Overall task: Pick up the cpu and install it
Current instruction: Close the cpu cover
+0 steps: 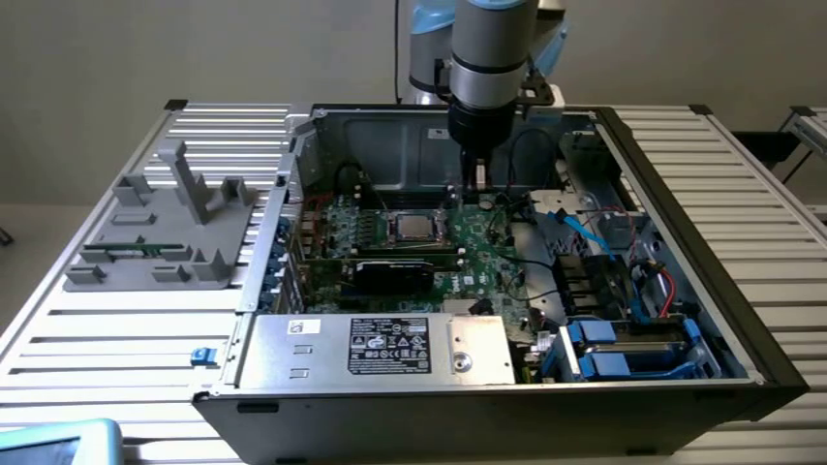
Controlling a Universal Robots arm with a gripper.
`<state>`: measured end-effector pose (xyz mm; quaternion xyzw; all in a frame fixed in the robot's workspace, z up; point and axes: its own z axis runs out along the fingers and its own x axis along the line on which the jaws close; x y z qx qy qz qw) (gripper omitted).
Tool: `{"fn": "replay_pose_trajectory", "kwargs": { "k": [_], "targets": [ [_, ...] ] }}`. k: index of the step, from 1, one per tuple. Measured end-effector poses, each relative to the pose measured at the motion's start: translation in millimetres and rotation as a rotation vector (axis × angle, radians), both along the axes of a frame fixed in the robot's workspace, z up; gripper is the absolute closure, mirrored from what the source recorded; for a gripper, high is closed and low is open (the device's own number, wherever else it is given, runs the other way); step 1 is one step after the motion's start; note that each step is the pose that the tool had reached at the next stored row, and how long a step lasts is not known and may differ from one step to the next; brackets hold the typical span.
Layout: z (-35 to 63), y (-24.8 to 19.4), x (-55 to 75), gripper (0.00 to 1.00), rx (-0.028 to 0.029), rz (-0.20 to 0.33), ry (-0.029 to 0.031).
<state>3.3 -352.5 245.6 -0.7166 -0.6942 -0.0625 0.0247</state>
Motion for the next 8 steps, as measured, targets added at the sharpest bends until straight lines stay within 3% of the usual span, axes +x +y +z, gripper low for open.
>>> {"fn": "replay_pose_trajectory", "kwargs": {
  "k": [3, 8],
  "targets": [
    [0.2, 0.0, -12.6, 0.88, 0.0037, 0.0, 0.0041],
    [0.3, 0.0, -32.1, 0.88, 0.0058, 0.0, 0.0047]
  ]
}}
